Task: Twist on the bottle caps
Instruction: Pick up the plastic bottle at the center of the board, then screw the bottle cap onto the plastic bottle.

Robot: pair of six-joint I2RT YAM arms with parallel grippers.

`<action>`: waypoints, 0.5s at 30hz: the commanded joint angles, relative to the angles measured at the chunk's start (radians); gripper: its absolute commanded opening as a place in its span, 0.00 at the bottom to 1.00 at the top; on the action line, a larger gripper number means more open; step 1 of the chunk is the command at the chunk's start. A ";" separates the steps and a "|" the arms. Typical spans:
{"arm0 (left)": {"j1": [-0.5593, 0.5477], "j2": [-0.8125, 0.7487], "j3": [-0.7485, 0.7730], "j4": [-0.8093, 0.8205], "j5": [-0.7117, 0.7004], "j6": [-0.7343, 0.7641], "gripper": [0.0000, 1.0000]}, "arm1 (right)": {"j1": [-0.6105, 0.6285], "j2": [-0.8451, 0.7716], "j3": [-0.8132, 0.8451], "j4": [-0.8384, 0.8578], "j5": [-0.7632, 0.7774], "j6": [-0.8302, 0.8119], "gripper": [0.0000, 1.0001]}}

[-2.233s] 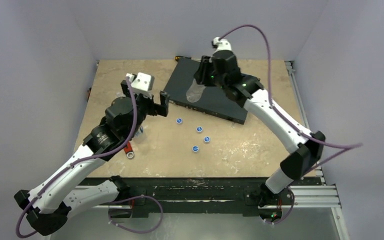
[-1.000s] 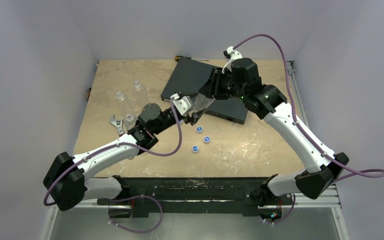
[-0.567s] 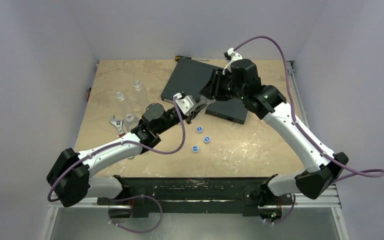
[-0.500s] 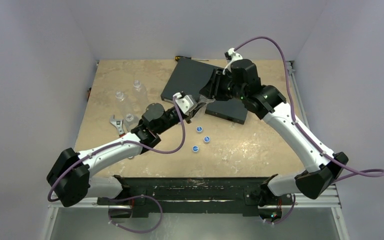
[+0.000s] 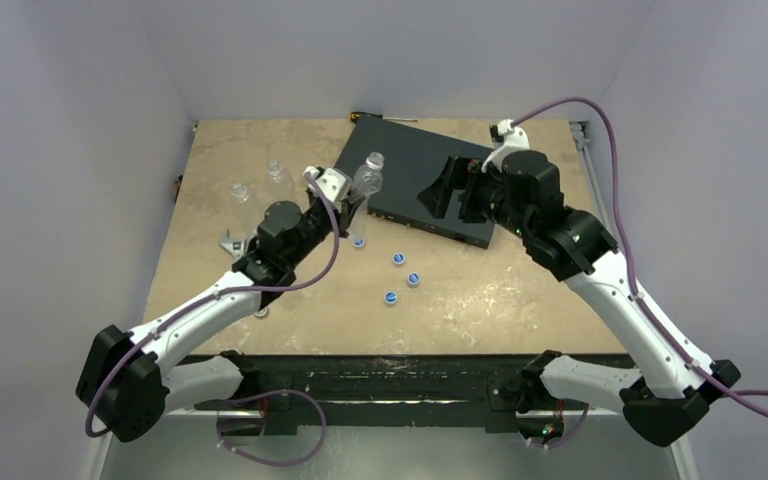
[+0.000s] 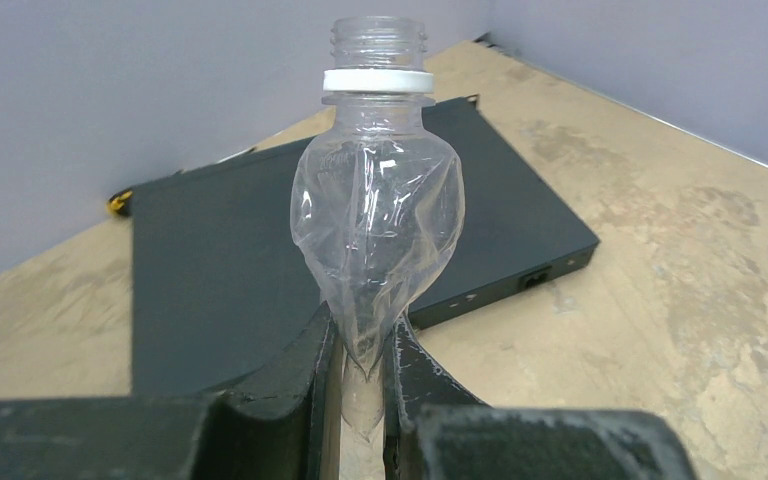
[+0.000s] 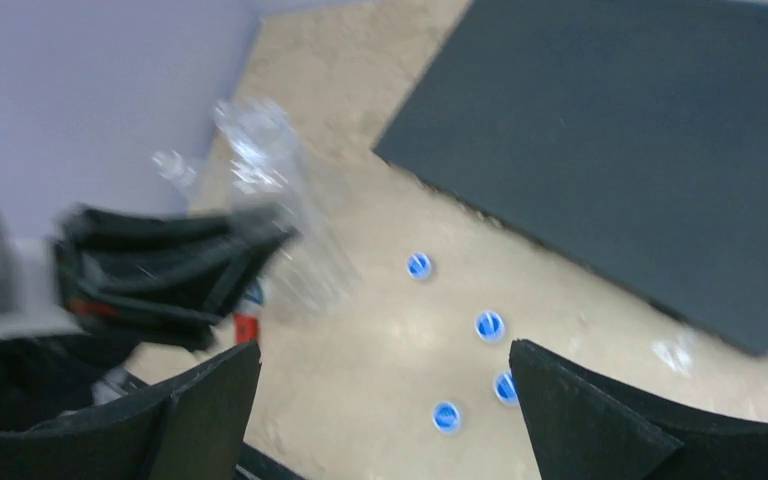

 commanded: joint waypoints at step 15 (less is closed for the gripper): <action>0.072 -0.246 0.171 -0.427 0.060 0.027 0.00 | 0.191 0.277 -0.477 0.202 0.237 0.065 0.59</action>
